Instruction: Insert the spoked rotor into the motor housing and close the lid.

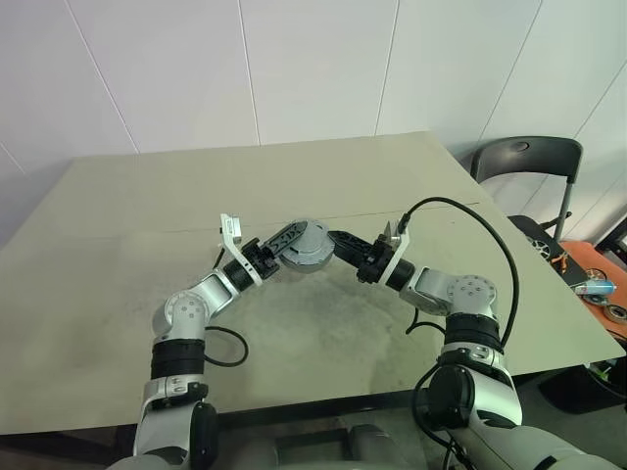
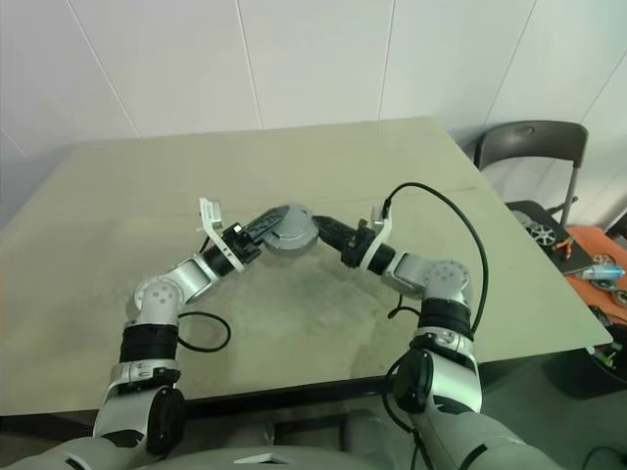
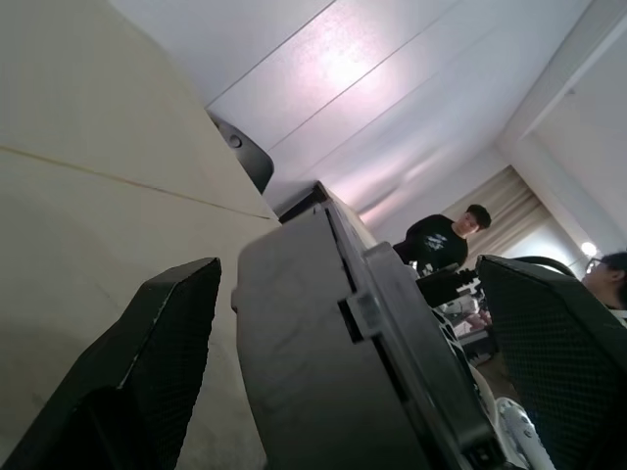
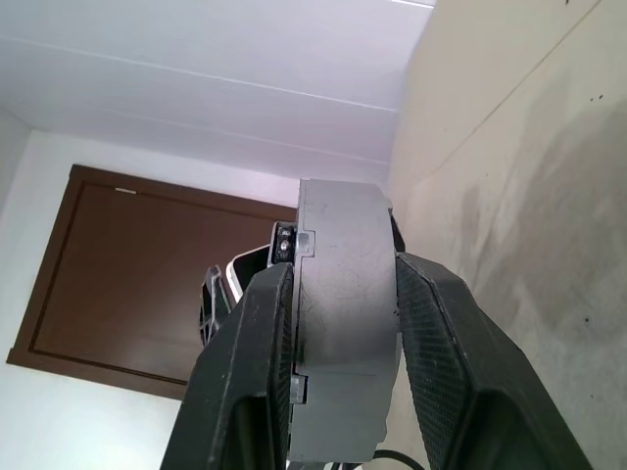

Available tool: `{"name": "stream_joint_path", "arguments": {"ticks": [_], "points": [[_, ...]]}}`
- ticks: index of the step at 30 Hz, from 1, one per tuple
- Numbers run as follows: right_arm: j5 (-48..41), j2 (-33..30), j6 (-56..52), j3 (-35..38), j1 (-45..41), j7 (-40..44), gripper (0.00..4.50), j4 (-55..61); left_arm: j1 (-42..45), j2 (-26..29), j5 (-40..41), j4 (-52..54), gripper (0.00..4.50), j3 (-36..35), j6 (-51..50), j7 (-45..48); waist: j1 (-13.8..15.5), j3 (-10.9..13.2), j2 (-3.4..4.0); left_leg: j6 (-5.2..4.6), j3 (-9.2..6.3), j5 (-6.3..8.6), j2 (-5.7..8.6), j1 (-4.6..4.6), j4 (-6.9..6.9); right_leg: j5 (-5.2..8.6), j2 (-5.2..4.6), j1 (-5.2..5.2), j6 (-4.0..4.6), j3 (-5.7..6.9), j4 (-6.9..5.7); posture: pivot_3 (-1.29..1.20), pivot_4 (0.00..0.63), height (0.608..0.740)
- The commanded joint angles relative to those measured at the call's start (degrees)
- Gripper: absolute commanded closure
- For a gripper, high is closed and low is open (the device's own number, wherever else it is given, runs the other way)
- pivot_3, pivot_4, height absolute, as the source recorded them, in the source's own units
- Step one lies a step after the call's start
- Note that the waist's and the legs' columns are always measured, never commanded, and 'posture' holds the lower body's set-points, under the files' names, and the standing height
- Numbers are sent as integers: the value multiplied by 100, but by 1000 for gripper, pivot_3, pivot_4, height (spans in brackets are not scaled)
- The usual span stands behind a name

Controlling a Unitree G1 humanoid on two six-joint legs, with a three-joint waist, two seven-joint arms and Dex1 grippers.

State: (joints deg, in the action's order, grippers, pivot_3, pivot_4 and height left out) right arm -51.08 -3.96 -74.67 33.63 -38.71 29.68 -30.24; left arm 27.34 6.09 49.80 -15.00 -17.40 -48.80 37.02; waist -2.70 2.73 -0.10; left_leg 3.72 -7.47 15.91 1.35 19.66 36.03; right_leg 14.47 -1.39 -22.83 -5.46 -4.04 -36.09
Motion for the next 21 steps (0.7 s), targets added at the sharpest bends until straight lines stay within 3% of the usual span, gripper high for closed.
{"name": "stream_joint_path", "arguments": {"ticks": [1, 4, 10, 21], "points": [[-365, 10, 5, -14, -124, 169, 3249, 273, 48, 19, 194, 243, 66, -18, -164, -50, 1, 0, 0, 0, 0, 0, 0, 0, 1, 0, 0, 0, 0, 0, 0, 0, 0, 740], [-372, 10, 23, -43, -95, 176, 3249, 288, 55, 32, 160, 181, 238, 28, -284, -151, 1, 0, 0, 0, 1, 0, 0, 0, 2, 0, 0, 0, 0, -1, 0, 0, 0, 740], [-377, 7, 62, -103, -42, 176, 3249, 318, -10, 126, 107, 198, 1898, 167, -456, -94, -4, 1, 1, 0, 2, 0, 0, 0, -1, 0, 0, -2, 0, -2, 1, 0, 0, 740], [-290, -19, 272, -375, 6, 314, 3249, 375, -95, 176, 222, 468, 1963, 283, -585, 131, -4, 1, 2, 0, 4, 0, 0, 1, -1, 1, 0, -2, 0, -3, 1, 0, 0, 740]]}}
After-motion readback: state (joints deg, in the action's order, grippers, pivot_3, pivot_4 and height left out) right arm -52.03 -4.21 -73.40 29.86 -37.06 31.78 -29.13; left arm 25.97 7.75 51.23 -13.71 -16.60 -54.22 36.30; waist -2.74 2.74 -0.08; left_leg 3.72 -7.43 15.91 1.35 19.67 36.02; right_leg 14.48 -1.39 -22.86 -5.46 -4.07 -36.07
